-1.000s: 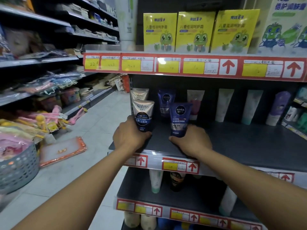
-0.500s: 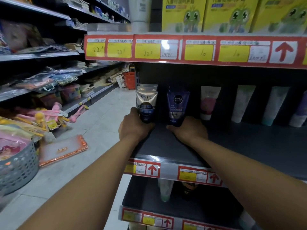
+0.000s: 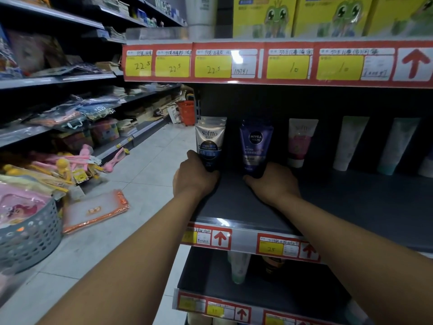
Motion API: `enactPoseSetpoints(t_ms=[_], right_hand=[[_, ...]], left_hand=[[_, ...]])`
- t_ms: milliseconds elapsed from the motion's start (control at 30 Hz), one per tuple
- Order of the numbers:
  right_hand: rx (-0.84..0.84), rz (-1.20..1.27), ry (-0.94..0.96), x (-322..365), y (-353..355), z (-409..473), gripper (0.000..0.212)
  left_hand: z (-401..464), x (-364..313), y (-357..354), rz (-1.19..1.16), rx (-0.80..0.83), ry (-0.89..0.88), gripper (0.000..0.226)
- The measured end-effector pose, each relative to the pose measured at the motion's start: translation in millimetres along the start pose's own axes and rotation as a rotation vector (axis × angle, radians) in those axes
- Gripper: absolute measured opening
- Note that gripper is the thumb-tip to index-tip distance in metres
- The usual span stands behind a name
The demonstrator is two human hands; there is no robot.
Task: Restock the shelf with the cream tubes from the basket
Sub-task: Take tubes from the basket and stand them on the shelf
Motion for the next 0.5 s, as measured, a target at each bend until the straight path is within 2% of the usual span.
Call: enactPoseSetpoints(t_ms=[500], right_hand=[[0.032,-0.009,-0.009,-2.4,2.1,0.9,0.042]], left_hand=[[3.3,3.0,-2.2,-0.005,-0.020,0.007,0.065]])
Point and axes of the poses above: each hand's wrist, its own z-axis towards the middle knuckle, its own y-axis out of the back of the hand, x = y × z, the point moved 3 cm from there along z, towards the middle knuckle, and after that the axes turned 7 degrees about -z, right-handed, at the moved point
